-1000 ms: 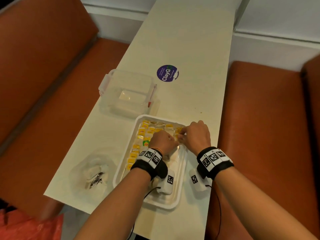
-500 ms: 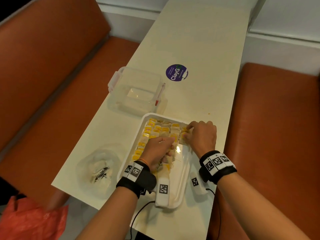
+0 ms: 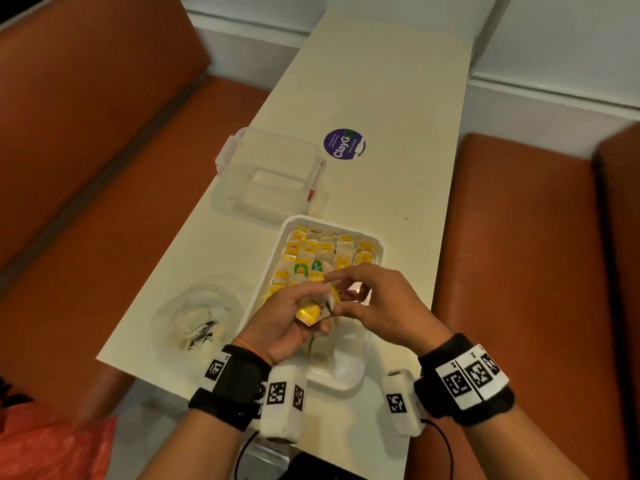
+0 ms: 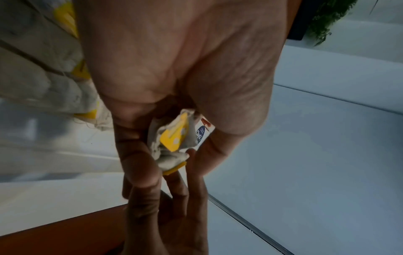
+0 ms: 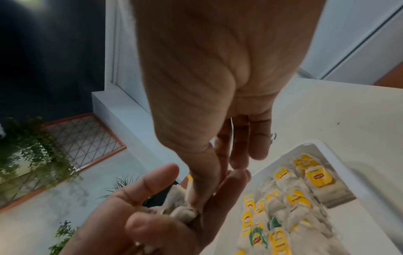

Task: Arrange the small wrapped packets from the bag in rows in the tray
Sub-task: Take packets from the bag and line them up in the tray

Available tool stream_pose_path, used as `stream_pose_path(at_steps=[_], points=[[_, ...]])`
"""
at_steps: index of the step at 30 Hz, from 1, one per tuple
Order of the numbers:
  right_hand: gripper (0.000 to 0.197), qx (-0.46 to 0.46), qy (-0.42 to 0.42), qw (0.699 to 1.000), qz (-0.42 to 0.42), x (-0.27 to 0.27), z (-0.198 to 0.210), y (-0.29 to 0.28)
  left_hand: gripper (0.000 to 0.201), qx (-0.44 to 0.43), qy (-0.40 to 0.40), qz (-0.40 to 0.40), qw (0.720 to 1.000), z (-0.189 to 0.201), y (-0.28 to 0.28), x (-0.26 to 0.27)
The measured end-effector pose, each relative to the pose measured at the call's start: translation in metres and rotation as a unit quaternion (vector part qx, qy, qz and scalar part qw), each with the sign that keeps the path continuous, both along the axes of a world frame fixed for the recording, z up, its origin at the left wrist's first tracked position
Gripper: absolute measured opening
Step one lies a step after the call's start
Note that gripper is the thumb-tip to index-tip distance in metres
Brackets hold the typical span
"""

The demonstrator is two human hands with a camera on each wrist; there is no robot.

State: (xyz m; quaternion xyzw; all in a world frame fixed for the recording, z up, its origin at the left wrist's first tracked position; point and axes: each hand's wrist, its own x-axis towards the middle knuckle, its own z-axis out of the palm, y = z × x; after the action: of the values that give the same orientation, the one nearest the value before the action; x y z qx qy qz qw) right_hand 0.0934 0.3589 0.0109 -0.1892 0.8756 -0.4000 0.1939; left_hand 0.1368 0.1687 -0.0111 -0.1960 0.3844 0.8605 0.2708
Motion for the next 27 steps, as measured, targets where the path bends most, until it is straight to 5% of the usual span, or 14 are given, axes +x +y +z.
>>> stream_pose_path(at_steps=[6,18,27], points=[[0.040,0.015,-0.025,1.000,-0.007,0.019,0.011,-0.016,0.046,-0.077,0.033,-0.054,0.995,0.006,-0.023,0.023],[0.043,-0.166,-0.173,0.969,-0.062,0.039,0.017,-0.014,0.039,-0.140,0.057,0.056,0.987,0.002,-0.029,0.049],[0.014,-0.163,-0.156,0.970,-0.089,0.039,0.007,-0.005,0.040,-0.135,0.044,0.021,0.990,-0.006,-0.017,0.050]])
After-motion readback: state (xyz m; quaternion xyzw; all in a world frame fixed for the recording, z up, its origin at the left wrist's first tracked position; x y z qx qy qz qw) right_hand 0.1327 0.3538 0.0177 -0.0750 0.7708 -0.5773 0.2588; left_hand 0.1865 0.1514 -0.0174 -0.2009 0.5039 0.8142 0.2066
